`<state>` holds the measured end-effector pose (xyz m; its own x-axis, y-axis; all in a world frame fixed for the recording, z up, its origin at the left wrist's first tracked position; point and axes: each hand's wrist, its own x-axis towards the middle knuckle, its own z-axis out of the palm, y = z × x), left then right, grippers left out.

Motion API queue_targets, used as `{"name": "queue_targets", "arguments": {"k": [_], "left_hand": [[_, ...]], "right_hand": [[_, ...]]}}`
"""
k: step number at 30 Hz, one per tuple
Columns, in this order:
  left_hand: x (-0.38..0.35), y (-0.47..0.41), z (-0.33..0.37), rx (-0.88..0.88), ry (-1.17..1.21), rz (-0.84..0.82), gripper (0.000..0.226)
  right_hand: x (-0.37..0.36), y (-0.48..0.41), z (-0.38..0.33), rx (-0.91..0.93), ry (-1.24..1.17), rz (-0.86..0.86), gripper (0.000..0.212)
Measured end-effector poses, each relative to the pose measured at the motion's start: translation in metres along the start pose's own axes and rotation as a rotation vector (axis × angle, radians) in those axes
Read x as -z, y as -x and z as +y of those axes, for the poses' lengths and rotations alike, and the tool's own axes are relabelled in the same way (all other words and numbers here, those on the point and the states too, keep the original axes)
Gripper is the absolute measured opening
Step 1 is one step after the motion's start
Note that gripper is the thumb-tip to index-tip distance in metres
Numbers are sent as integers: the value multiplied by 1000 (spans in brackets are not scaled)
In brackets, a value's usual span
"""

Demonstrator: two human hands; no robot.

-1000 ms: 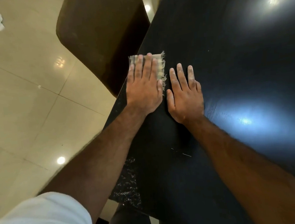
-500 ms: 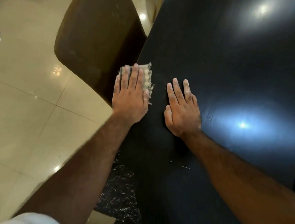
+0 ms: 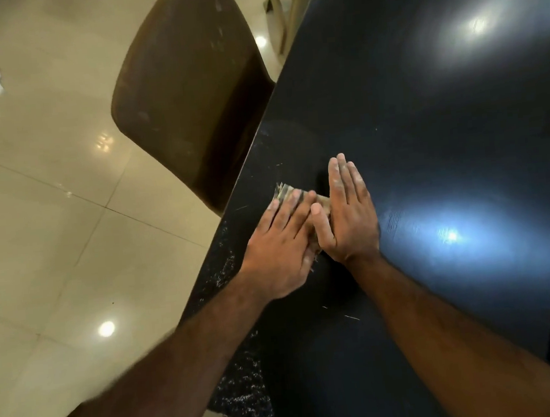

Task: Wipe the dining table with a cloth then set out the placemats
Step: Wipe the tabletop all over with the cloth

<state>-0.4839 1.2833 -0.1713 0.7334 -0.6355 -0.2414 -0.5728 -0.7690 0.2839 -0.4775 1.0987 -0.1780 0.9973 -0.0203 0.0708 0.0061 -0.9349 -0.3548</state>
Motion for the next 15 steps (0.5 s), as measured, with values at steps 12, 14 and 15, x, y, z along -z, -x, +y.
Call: {"name": "queue_targets", "arguments": {"k": [12,14,15], "left_hand": [[-6,89,-39,481,184,38,76],[-13,93,-41,491,180,3,78],[-14,94,-42,487,186,-2,79]], "right_hand": [[-13,63,-89,63,150,-155,89],[-22,77,-103,-61,193,-191,87],[-23,78,-101,-117,206,-195,84]]}}
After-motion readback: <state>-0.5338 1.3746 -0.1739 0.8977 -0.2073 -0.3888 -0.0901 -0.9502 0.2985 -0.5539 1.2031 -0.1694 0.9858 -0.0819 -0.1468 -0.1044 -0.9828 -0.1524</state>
